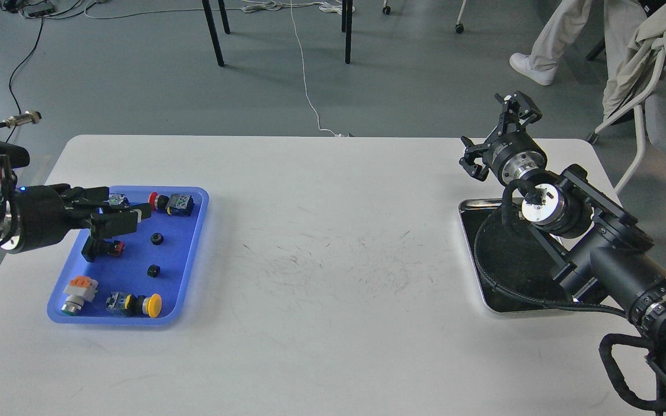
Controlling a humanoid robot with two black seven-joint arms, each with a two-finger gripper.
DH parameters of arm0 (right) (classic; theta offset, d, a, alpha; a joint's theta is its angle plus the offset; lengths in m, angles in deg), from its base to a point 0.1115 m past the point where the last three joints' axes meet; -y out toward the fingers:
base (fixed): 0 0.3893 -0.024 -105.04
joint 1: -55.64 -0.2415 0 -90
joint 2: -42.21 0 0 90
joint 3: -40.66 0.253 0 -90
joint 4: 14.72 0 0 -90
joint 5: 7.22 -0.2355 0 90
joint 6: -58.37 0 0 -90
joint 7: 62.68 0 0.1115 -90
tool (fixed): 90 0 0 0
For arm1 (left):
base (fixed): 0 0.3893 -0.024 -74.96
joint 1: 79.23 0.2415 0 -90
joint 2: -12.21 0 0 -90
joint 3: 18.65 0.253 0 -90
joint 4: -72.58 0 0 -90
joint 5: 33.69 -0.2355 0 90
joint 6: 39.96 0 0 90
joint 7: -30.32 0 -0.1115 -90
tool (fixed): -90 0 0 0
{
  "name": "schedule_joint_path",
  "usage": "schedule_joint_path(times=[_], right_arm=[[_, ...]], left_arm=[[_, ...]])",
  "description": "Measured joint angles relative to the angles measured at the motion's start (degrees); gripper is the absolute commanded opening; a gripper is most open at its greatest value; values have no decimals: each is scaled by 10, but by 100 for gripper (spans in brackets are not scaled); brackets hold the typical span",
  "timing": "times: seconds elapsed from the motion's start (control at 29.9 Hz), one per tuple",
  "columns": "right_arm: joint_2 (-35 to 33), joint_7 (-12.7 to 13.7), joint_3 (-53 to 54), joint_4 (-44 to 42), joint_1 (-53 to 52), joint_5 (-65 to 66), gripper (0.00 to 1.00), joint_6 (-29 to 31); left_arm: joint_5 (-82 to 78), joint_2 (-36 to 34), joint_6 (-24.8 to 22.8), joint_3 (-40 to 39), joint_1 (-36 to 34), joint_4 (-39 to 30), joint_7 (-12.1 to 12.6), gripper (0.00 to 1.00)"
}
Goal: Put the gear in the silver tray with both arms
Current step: 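Lower the left gripper and grasp a small black gear in the blue tray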
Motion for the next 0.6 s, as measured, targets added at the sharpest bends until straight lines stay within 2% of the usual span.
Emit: schedule_joint_path(times=[0.37, 0.6], right_arm=[[-2, 0, -1, 0, -1, 0, 99, -1], [-4, 0, -2, 0, -2, 0, 99, -2]], left_arm=[[-55, 57, 11, -1, 40, 25, -1, 90], [-55, 83, 29, -1, 61, 80, -41, 90]])
